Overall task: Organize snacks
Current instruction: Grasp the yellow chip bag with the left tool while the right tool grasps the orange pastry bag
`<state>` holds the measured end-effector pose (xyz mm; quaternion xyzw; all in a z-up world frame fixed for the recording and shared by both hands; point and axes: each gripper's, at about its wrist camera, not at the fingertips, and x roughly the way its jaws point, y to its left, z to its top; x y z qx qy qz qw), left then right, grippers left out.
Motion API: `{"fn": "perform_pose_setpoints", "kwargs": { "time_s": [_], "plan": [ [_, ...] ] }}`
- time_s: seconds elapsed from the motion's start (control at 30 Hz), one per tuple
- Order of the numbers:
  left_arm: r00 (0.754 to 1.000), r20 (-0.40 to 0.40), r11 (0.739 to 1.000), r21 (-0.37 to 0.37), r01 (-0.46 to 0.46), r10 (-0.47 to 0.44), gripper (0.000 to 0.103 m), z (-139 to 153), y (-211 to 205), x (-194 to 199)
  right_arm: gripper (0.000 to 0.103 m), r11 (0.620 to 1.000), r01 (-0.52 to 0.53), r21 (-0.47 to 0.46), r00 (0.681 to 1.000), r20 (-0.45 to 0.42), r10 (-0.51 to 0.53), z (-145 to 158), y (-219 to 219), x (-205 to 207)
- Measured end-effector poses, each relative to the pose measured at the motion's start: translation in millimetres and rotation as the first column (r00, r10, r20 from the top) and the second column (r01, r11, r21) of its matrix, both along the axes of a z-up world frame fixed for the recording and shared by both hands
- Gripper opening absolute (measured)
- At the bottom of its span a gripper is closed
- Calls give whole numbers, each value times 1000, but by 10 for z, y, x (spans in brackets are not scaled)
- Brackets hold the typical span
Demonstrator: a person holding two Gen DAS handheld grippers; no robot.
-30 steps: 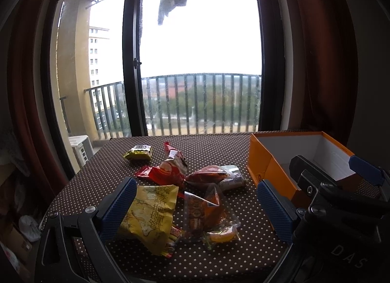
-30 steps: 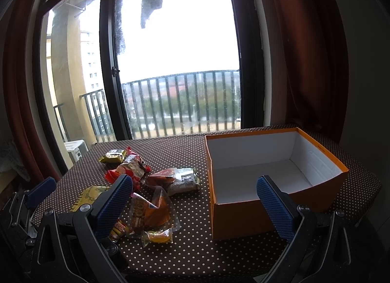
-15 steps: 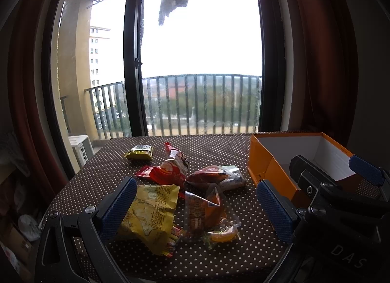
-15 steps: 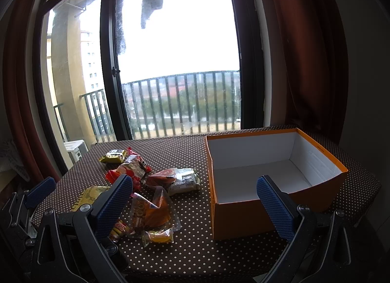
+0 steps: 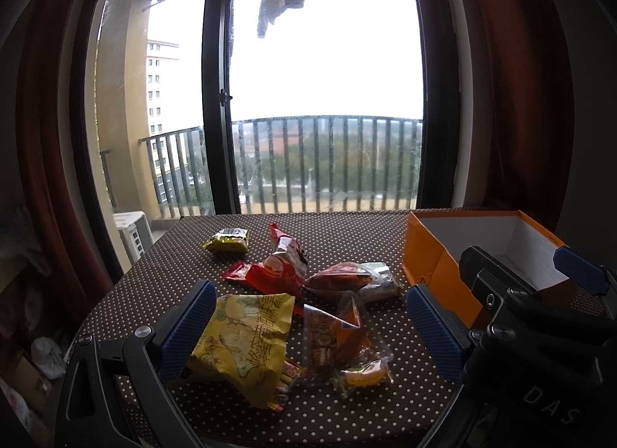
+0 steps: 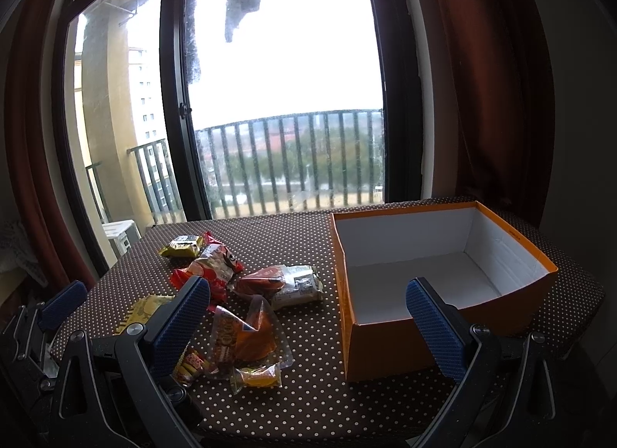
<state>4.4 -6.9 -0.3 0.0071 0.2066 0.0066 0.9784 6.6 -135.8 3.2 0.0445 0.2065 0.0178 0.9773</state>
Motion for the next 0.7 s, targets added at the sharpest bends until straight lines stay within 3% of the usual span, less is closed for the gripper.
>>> {"fn": "perform_pose_setpoints", "kwargs": {
  "time_s": [0.33, 0.53, 0.7],
  "plan": [
    [997, -49, 999, 3, -54, 54, 99, -119, 287, 248, 103, 999, -32, -7, 999, -35, 32, -87, 261, 278],
    [990, -50, 990, 56, -131, 133, 100, -227, 469, 392, 103, 998, -57, -11, 995, -81, 55, -206, 490, 521],
    [983, -107, 988, 50, -145, 149, 100, -386, 633, 564, 103, 997, -80, -1, 988, -132, 79, -350, 662, 726]
  ]
}}
